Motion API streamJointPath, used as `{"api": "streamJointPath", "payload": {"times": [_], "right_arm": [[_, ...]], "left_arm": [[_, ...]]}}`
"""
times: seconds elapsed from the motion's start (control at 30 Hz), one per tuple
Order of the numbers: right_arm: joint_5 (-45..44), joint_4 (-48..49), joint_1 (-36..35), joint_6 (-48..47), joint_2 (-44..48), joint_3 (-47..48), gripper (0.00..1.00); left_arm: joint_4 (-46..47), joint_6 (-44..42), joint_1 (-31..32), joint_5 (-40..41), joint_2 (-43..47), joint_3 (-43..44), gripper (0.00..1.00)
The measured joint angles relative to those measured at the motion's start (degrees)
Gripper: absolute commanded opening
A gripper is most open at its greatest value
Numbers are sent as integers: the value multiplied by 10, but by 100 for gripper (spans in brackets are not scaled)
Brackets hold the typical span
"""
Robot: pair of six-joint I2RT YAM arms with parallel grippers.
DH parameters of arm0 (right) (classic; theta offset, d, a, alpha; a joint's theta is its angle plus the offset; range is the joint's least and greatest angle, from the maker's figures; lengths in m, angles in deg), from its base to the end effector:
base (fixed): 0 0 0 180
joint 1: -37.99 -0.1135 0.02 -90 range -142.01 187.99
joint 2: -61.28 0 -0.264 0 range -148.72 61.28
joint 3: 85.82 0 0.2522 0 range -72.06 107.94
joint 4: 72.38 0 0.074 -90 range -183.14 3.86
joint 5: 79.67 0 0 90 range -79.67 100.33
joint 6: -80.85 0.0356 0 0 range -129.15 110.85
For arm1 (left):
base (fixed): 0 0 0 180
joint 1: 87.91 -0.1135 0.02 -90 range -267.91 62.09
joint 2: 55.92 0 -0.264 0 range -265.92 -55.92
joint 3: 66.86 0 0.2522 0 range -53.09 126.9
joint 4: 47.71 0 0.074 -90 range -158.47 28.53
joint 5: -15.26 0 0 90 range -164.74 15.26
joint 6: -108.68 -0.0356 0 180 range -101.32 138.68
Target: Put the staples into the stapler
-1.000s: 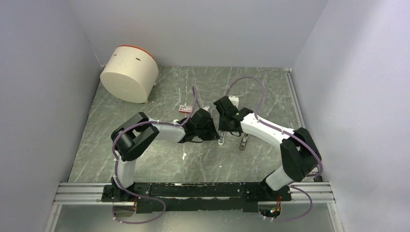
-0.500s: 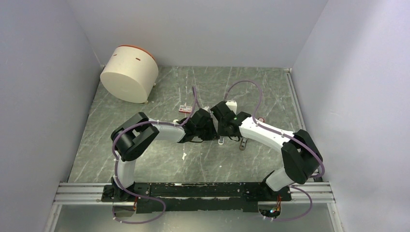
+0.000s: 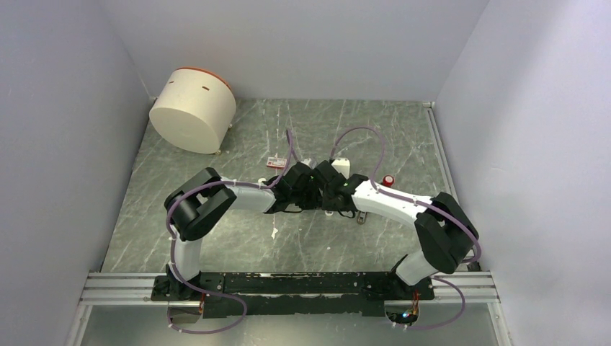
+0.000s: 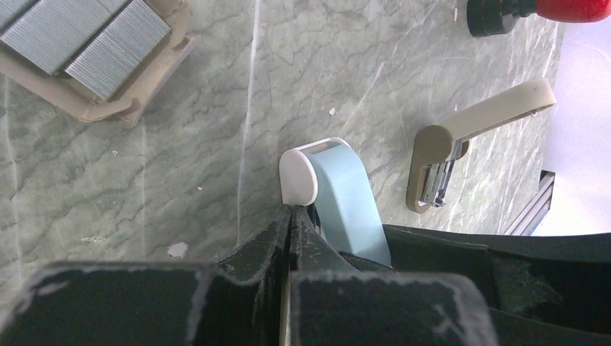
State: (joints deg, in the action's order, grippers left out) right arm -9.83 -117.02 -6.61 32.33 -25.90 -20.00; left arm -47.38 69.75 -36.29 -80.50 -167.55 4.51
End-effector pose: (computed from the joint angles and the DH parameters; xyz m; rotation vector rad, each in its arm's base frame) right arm 0.2120 0.1918 0.1872 0.0274 2.6017 0.0394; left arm 0.2416 -0.3108 0.1257 0.0705 2.4913 -0.9871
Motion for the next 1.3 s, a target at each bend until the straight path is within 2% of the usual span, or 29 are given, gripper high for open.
{"api": "streamJointPath", "payload": {"times": [0.23,0.6,0.83,1.3], "right_arm": [[-3,10,-4,9,-12,-9,18],[-5,15,-7,14,-30,-8,20],[-8,7,-8,14,-29,-3,33],[-12,-7,-7,12,-31,19,51]], "left_arm": [[-19,2,2,19,24,-23,6],[-100,2,3,110,88,-52,6],[-115,-7,3,124,96,-52,7],[-137,-29,3,146,125,-52,10]]}}
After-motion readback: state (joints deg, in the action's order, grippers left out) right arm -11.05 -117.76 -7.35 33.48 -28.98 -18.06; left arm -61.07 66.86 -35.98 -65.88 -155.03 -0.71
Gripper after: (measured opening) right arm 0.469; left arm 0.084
